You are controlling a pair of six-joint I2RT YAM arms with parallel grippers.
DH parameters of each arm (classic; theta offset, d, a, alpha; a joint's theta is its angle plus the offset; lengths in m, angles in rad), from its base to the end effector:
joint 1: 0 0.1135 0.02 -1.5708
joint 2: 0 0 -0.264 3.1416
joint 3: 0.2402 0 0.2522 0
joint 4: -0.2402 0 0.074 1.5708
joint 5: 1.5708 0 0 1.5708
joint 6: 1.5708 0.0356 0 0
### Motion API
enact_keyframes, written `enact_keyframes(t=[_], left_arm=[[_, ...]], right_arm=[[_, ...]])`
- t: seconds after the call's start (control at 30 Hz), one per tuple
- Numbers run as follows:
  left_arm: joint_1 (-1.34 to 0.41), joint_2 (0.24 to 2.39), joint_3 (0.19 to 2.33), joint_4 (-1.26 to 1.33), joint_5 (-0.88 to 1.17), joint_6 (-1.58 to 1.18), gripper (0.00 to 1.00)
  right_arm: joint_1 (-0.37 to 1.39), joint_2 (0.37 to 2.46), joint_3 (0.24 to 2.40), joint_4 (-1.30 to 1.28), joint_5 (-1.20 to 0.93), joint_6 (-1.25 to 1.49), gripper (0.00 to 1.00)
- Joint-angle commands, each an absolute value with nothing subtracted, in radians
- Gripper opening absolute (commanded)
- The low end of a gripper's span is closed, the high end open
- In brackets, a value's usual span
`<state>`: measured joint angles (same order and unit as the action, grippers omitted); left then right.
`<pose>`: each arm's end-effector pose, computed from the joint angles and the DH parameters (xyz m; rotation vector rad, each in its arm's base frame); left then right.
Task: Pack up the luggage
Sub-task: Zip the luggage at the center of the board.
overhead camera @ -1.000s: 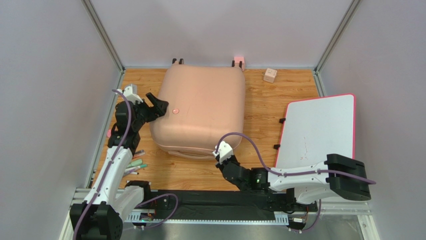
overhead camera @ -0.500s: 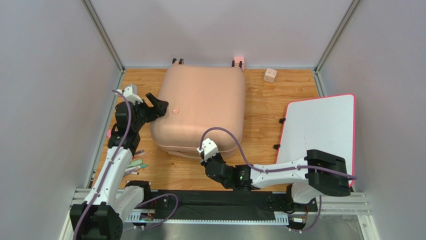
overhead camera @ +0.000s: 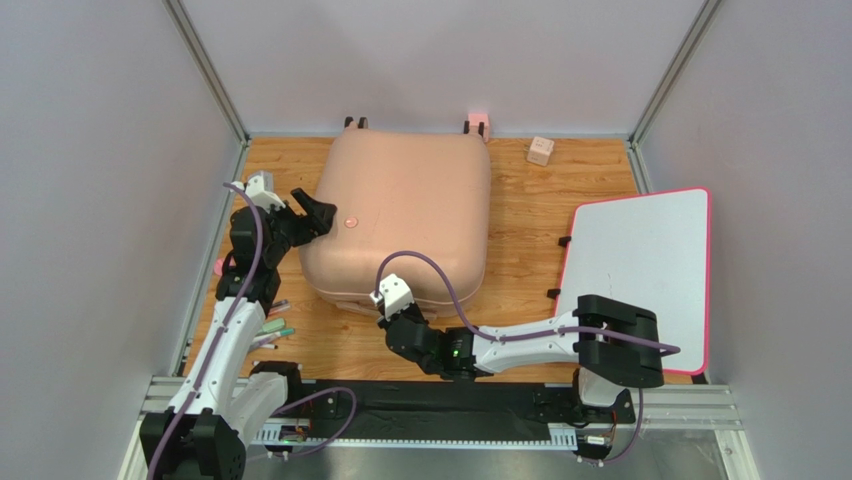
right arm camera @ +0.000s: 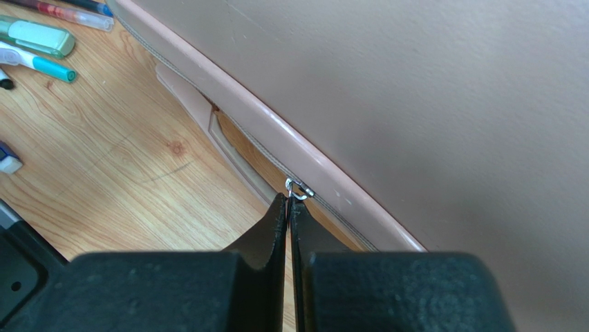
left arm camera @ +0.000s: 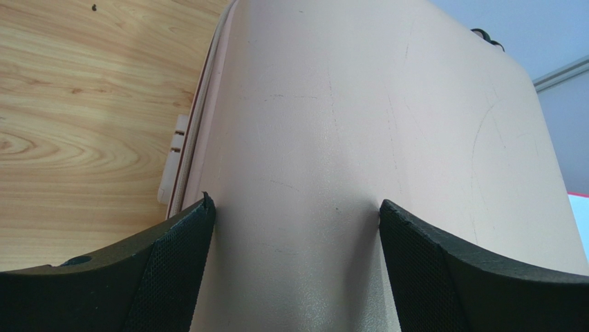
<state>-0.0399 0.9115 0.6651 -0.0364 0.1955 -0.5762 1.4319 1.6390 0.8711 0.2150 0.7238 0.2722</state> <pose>0.2146 -0.0155 0.2902 -0.3660 1.8567 -0.6060 0.0706 0.3350 0.1970 -0.7228 1.8544 0.3324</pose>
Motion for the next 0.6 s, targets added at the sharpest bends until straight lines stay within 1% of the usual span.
enact_keyframes(t=[0.0, 0.17, 0.33, 0.57], left_arm=[[-0.086, 0.922, 0.604, -0.238, 0.37, -0.603, 0.91], [-0.106, 0.91, 0.586, -0.235, 0.371, -0.607, 0.9], [-0.149, 0.907, 0.561, -0.209, 0.364, -0.629, 0.9], [-0.253, 0.902, 0.552, -0.183, 0.336, -0.664, 0.89]], right_arm=[[1.465, 1.669, 0.946, 0.367, 0.64, 0.305, 0.0], [1.465, 1.667, 0.92, 0.362, 0.698, 0.351, 0.0], [1.463, 1.594, 0.842, 0.334, 0.756, 0.39, 0.0], [1.465, 1.47, 0.74, 0.253, 0.798, 0.445, 0.0]])
